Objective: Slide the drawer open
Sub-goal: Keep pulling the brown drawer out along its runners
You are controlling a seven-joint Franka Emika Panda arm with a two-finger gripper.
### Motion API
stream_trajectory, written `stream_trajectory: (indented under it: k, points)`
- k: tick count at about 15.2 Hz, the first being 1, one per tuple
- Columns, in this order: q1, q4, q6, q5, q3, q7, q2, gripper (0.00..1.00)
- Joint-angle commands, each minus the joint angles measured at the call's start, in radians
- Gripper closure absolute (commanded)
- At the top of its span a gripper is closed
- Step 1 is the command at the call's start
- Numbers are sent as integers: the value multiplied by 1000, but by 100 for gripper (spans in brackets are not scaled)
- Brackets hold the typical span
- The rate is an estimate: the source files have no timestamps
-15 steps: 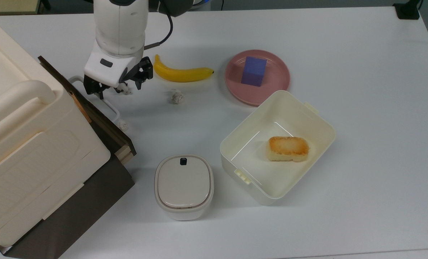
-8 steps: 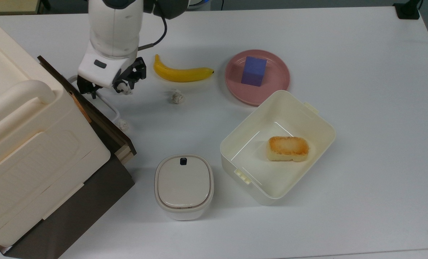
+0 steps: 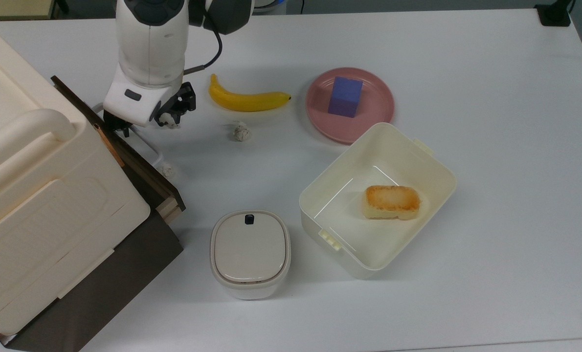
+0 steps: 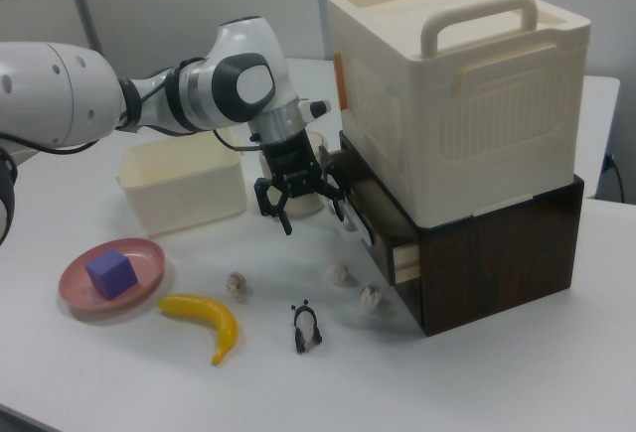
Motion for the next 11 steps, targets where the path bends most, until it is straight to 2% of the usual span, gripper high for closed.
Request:
stream_trajectory:
  k: [1, 4, 11]
  points:
    - [8, -27, -9, -9, 4, -64, -17, 0]
    - [9, -25, -11, -10, 3, -159, -20, 0]
    - [12, -21, -96, 2, 30, -176, -45, 0]
